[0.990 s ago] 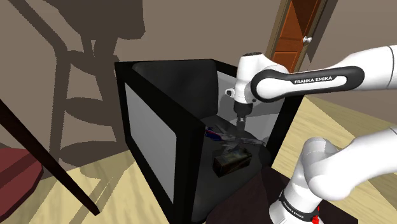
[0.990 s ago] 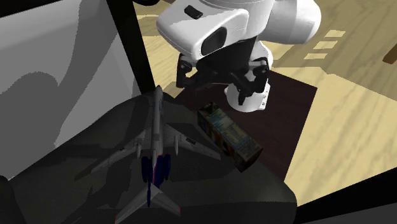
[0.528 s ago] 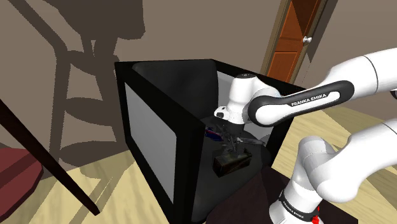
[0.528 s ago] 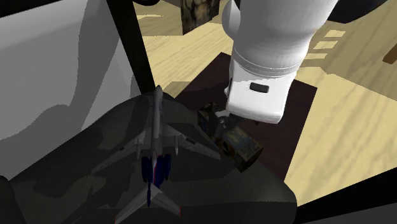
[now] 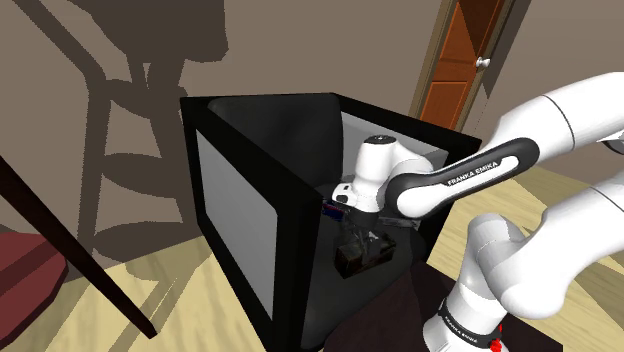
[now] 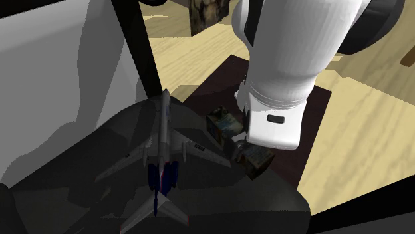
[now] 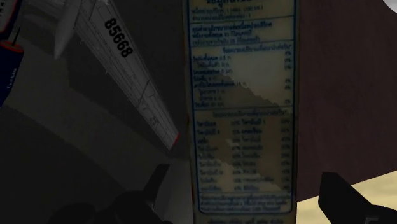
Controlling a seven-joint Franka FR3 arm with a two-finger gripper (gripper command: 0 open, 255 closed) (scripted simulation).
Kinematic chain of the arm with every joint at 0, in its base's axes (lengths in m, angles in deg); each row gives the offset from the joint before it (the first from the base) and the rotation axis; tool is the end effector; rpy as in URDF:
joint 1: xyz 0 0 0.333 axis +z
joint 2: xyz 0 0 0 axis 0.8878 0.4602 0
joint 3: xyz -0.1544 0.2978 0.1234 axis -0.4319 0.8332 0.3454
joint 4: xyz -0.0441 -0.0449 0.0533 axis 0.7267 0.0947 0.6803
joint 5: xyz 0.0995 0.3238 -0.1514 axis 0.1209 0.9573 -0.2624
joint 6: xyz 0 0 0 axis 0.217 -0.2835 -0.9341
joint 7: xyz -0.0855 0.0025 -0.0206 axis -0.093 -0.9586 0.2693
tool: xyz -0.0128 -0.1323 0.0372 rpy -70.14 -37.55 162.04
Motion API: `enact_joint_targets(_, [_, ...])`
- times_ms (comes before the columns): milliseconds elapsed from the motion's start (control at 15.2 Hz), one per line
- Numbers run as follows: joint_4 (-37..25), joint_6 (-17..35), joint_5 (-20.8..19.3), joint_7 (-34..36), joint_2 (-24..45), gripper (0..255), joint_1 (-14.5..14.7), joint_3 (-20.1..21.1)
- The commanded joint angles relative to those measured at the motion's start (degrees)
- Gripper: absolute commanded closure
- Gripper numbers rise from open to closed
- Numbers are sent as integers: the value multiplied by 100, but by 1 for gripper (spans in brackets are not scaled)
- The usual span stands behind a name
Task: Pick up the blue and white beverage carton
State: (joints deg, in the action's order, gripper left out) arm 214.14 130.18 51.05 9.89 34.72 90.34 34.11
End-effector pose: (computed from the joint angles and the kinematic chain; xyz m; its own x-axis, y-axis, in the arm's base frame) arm 0.2679 0.0729 0.3598 0.3961 0.9181 -0.0157 0.9177 -0.3964 -0.0264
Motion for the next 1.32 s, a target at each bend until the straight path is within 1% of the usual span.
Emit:
enact_joint_targets(0, [71, 147, -12, -1, 70, 0, -2, -15])
enact_joint_targets(66, [71, 146, -12, -1, 69, 0, -2, -14])
enact_joint_targets(132, [75, 149, -10, 2, 69, 255, 0, -12])
enact_joint_targets(726, [71, 147, -11, -2, 70, 255, -3, -13])
enact_joint_targets(1254, [-299, -700, 54, 2, -409, 255, 4, 81])
